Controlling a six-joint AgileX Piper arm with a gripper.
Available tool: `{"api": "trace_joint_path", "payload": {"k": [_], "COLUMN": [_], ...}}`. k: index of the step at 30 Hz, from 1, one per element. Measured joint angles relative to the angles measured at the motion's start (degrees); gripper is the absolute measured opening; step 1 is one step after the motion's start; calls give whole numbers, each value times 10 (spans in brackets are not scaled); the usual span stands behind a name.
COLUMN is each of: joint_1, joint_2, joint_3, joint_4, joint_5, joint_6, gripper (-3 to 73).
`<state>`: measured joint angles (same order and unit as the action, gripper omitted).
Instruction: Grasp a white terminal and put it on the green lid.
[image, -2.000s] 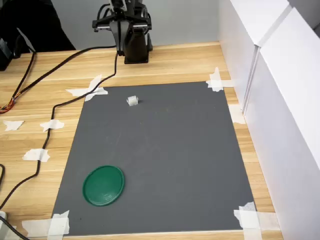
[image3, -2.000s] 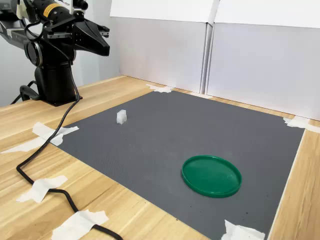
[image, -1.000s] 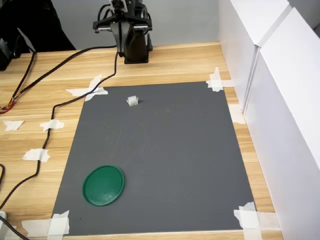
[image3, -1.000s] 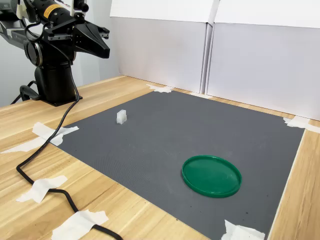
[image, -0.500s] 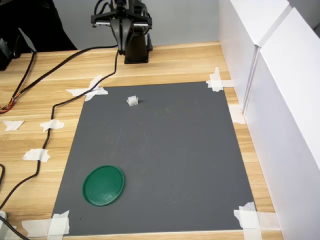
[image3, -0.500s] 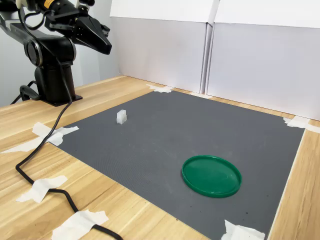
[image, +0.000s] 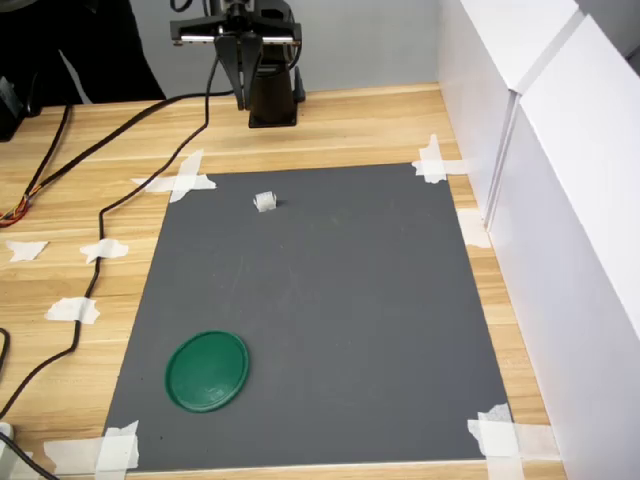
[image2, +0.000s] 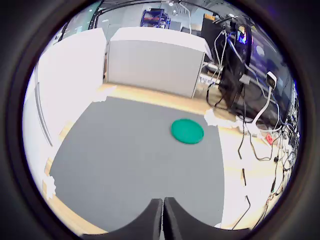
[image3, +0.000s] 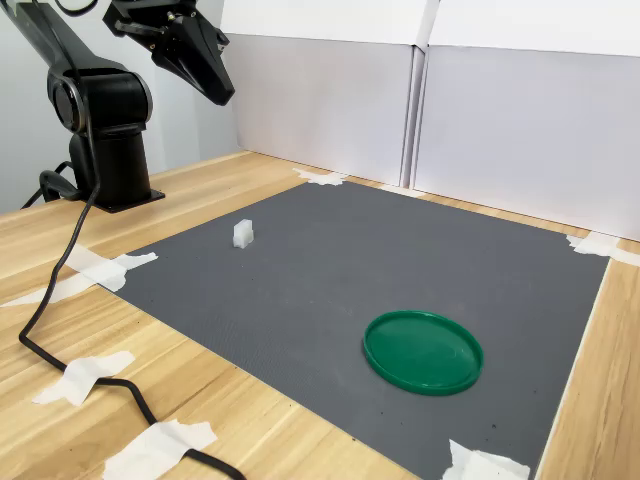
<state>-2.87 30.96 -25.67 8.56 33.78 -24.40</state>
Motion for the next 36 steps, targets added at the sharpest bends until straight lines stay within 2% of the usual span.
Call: {"api": "trace_joint_path", "payload": {"k": [6,10,14,17,21,23,26,30,36], "joint_1": [0,-26,-62,-82,-92,-93,-93,-93,-93], "joint_2": [55,80,108,130,170,194,241,301,377], "joint_3": [-49,-80,-102,-114,-143,-163,-198,-248,-300], "joint_4": [10,27,39,40,11,-8,-28,-33,-47], "joint_5": [89,155,187,199,225,245,284,328,343], "joint_6": [15,-5,-12,-14,-14,-14,-12,-5,-4], "gripper": [-10,58,210,369,614,677,709,715,717]}}
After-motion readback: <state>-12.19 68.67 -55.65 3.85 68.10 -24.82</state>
